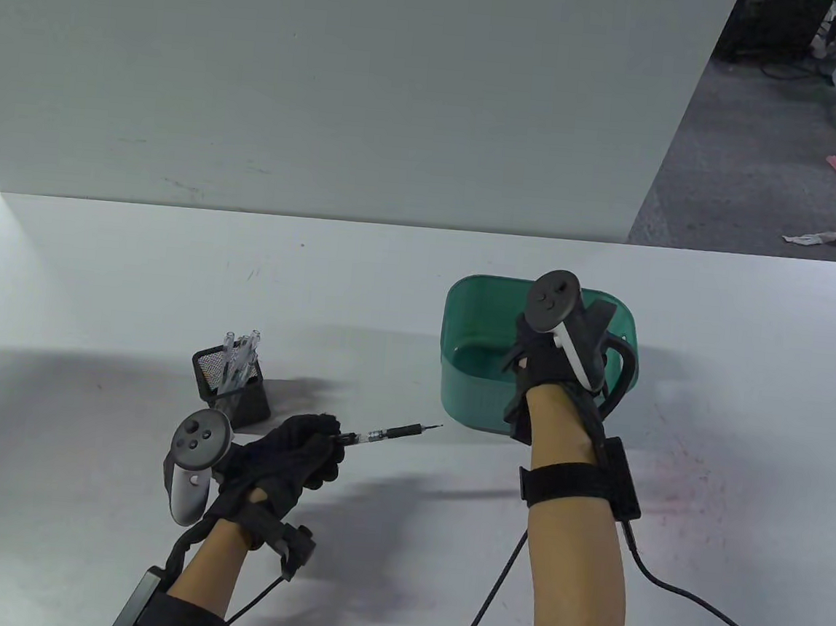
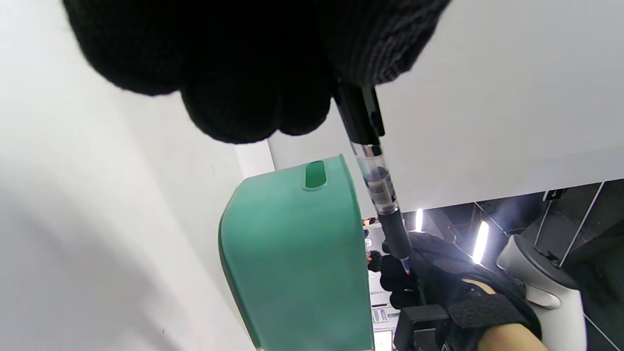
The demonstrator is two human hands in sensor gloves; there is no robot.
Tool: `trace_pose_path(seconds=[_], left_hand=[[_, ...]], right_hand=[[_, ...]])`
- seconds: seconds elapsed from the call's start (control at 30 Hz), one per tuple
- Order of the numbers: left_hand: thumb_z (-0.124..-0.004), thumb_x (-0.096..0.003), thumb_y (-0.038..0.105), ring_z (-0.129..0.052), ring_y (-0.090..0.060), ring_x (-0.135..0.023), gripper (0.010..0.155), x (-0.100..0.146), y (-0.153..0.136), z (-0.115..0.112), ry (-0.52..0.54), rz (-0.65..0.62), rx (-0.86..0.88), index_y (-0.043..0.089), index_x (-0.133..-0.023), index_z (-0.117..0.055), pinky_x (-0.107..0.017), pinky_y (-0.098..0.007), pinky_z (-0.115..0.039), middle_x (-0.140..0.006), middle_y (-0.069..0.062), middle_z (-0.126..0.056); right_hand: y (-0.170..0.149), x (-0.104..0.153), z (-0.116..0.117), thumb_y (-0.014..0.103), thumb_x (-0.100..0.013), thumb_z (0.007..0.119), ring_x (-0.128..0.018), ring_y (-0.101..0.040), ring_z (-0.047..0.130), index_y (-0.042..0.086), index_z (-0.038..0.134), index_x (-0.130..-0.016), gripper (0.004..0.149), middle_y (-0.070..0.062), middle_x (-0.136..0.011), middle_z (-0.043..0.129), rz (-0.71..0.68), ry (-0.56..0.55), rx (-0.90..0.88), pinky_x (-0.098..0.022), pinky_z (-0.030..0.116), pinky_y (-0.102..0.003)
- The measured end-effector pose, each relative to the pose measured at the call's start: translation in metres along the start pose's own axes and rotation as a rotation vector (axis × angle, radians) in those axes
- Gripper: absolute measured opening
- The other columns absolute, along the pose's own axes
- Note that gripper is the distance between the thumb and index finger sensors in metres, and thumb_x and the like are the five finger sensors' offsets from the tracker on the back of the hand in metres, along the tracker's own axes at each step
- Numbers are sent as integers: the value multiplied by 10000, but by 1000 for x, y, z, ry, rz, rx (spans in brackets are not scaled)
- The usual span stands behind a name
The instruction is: Disassemble pens into components
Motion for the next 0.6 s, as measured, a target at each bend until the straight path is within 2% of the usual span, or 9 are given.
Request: trace_pose_path(seconds=[0.1,0.23,0.37,0.47,0.6], left_hand=[[-781,-509,353,-1037,-270,-594,423,0,0,-2,-9,-3,1,272,-923,-767,-471,-524,-851,-838,-90,-942],[-780,-510,354,-1036,-270,-597,423,-1,-1,-3,-18,-1,0,274,-925,-764,-472,-523,-852,-840,-90,-941],[-781,-509,353,-1036,-271,-595,424,-1,-2,-3,-17,1,-2,273,-925,-766,-473,-523,-851,-840,-91,-941],[-780,-510,353,-1036,-270,-596,421,-1,-2,-4,-17,7,-14,276,-924,-766,-473,-523,-851,-841,-90,-940],[-781,-510,352,-1035,-272,-597,422,-1,-3,-5,-22,13,-20,276,-925,-766,-474,-524,-850,-841,-91,-940]], right_hand=[[-4,-2,3,380,-544,787,-856,-403,727,176,677,-992,505,-139,-882,791,0,28,-14,-649,610,-608],[-7,6,1,392,-543,782,-945,-414,666,200,636,-1026,540,-139,-983,724,-72,29,-31,-703,549,-643],[-4,28,-3,399,-544,766,-965,-420,664,179,673,-1005,519,-142,-990,739,-277,35,-89,-718,535,-652],[-2,59,-5,394,-542,766,-945,-420,705,171,707,-984,498,-141,-963,781,-535,22,-161,-712,562,-642],[-6,96,0,395,-543,766,-922,-415,742,168,725,-973,488,-140,-947,805,-672,30,-201,-701,604,-625]])
Point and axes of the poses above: the tracker on the back of each hand, its own y axis roughly to the thumb side, its own x axis roughly from the fingertips to the wrist, z = x × y, the point moved 1 cm from there along -x, roughly from the wrist to the fingertips
